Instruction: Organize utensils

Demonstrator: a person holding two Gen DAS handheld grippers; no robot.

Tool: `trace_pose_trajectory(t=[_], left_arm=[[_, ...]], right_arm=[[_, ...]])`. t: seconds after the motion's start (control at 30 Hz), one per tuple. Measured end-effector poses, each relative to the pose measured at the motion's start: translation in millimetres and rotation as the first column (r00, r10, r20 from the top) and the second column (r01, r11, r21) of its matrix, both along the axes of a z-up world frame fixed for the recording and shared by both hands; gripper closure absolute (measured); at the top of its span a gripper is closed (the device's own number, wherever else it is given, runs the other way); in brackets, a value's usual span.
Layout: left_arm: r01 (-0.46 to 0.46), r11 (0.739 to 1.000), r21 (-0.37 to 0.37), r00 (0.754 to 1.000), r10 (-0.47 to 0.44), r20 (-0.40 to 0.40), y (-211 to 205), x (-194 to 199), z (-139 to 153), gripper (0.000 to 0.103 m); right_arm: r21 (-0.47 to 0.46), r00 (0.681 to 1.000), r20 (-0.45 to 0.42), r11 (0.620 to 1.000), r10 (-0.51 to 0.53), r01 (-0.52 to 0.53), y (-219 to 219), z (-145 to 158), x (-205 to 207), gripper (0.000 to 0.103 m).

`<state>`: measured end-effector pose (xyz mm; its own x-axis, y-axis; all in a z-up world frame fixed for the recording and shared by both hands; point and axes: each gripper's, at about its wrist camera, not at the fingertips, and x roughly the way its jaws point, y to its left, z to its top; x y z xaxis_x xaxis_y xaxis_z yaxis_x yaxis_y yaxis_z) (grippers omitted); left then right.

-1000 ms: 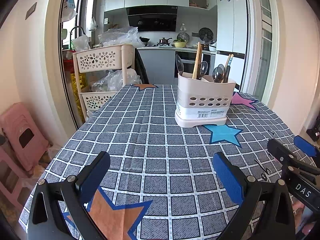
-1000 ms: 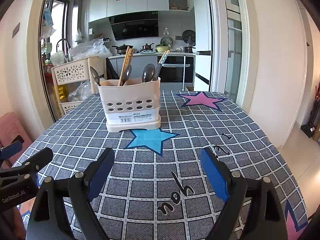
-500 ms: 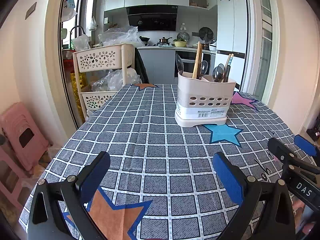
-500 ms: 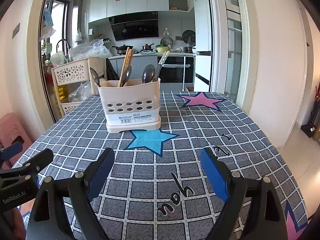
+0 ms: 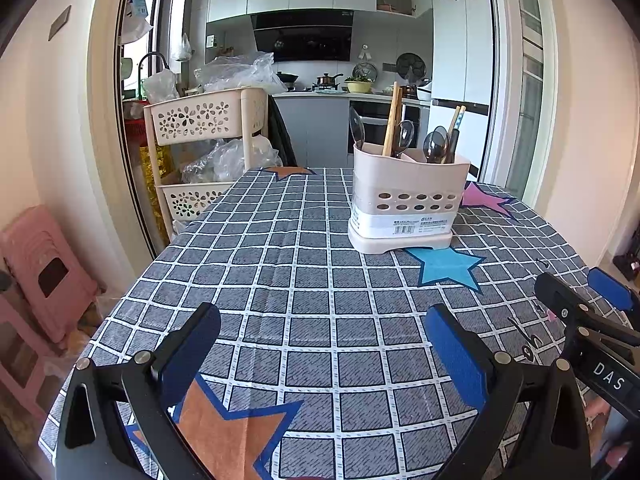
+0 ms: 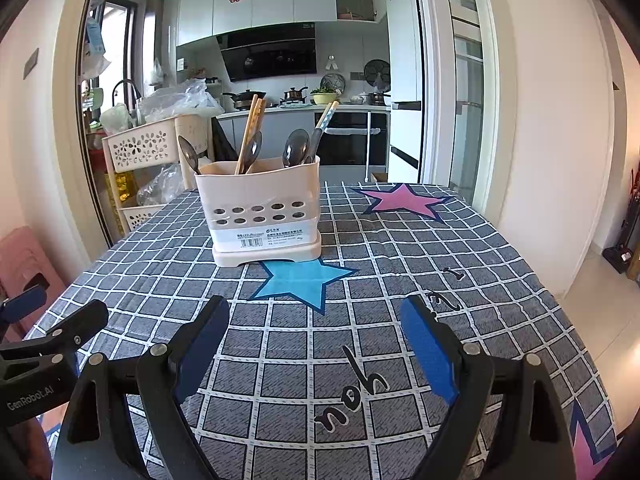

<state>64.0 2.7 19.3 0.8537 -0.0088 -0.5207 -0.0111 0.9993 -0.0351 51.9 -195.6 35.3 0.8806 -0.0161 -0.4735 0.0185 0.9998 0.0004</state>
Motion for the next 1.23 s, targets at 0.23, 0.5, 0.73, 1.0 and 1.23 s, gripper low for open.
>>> trace_pose_trajectory(t=[0.23, 0.5, 0.73, 1.0, 1.23], left_arm=[[0.001, 1.0, 0.001, 1.0, -0.001, -0.003, -0.8, 0.5, 0.0, 0.0], [0.001, 1.0, 0.0, 1.0, -0.001, -0.007, -0.3, 1.0, -0.7, 0.0], [-0.003, 1.0, 0.0, 1.0, 0.003, -0.008, 0.5, 1.0, -1.4, 0.0], [-0.007, 1.0, -0.004, 1.0, 0.007, -0.025, 1.9, 2.9, -3.4, 0.0], [0.004, 1.0, -0.01, 1.0, -0.004, -0.018, 2.0, 2.9, -2.2, 0.0]], right_arm=[[0.0, 1.0, 0.001, 1.0, 0.001, -0.001, -0.6, -0.1, -0.3, 0.013], [0.001, 1.0, 0.0, 1.0, 0.0, 0.0, -1.2, -0.6, -0.4, 0.013], [0.001, 1.0, 0.001, 1.0, 0.0, 0.0, 0.4, -0.3, 0.0, 0.013], [0.003, 1.0, 0.001, 1.0, 0.0, 0.0, -0.7, -0.7, -0.4, 0.013], [0.003, 1.0, 0.001, 1.0, 0.0, 0.0, 0.0, -0.6, -0.2, 0.013]])
